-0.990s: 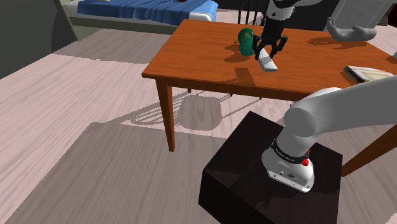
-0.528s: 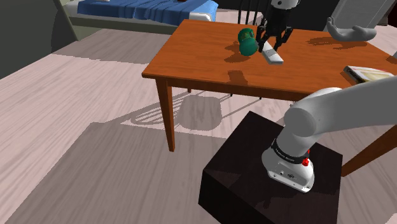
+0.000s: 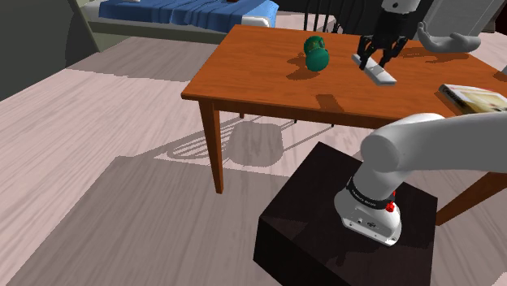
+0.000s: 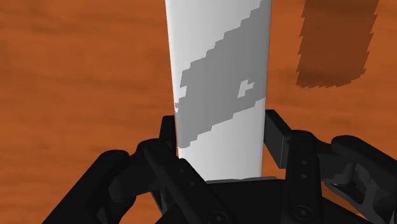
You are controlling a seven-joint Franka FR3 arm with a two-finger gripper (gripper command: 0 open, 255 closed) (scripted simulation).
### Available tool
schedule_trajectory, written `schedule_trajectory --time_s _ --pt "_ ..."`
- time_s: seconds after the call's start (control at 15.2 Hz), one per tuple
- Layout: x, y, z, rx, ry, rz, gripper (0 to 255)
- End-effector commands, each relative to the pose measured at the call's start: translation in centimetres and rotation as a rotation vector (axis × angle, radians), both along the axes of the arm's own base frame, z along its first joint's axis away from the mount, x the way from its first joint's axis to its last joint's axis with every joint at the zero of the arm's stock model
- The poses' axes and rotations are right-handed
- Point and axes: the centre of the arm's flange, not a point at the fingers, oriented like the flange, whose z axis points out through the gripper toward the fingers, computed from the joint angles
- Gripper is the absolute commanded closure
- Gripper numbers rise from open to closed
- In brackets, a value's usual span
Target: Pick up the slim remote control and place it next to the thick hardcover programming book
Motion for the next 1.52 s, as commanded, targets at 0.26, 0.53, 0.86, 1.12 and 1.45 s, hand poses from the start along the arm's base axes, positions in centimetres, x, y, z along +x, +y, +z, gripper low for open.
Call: schedule_trajectory --time_s 0.26,0.53,0.86,1.12,1.45 --pt "-7.3 -3.6 -0.2 0.000 0.000 0.001 255" --pt "-12.1 -5.9 -0.1 0.000 0.000 0.001 255" --pt "-18.0 -8.7 -0.1 0.000 0.000 0.001 255" --pt "-20.8 -10.0 -0.6 0.000 0.000 0.001 255" --pt "-20.8 -10.0 -3.3 0.000 0.000 0.001 255"
